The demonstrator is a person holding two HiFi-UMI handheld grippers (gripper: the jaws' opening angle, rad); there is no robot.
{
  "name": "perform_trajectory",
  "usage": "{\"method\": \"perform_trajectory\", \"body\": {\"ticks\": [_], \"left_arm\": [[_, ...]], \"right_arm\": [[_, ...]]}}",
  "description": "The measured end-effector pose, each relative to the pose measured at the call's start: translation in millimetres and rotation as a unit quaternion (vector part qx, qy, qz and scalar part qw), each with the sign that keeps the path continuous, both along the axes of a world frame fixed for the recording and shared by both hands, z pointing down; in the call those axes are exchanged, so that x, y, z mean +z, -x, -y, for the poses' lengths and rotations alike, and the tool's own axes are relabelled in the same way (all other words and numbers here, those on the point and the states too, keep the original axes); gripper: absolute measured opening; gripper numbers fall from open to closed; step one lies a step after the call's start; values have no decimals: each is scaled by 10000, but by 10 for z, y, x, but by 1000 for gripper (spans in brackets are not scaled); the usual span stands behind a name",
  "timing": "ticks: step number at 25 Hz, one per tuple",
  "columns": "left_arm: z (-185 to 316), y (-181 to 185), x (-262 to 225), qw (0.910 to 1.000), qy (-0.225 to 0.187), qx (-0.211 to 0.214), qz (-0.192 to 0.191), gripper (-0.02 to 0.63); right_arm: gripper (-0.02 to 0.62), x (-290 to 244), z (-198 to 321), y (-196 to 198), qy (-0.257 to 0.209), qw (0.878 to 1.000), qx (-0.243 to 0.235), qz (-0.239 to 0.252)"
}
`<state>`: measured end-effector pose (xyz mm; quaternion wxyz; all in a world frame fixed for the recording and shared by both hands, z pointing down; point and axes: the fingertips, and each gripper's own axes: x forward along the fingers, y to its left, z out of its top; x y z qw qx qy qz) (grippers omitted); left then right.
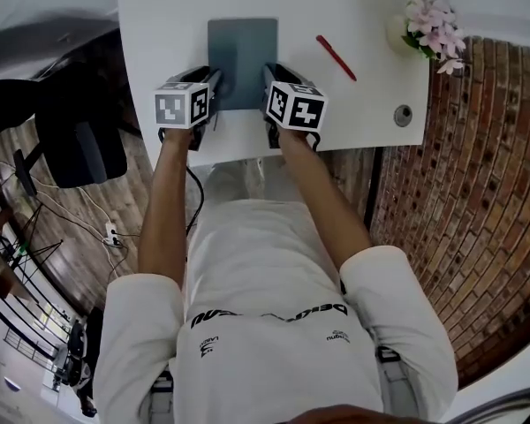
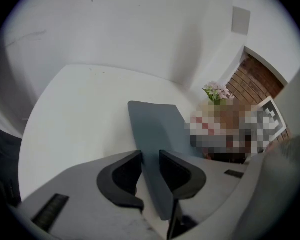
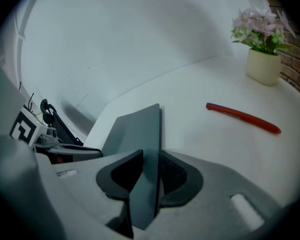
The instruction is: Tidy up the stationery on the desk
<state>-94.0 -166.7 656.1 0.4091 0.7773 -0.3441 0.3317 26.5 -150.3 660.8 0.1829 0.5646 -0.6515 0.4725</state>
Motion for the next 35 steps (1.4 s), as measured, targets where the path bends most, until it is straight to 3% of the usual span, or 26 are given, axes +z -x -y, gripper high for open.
{"method": "perform_trajectory", "body": {"ticks": [6, 18, 29, 35], "left_arm": [[-240, -97, -7, 9995, 85, -263, -165, 110], [-454, -161, -36, 9972, -1, -698, -276, 109], [-479, -210, -32, 9955, -1, -807, -506, 109], [-530, -283, -31, 9967, -17, -685, -445, 110]], "right_arm": [[91, -16, -144, -103, -65, 9993, -324, -201], [92, -28, -349, -218, -25, 9989, -402, -253], [92, -42, -412, -207, 33, 9987, -443, -249], [89, -32, -500, -263, 9, 9991, -371, -186]]}}
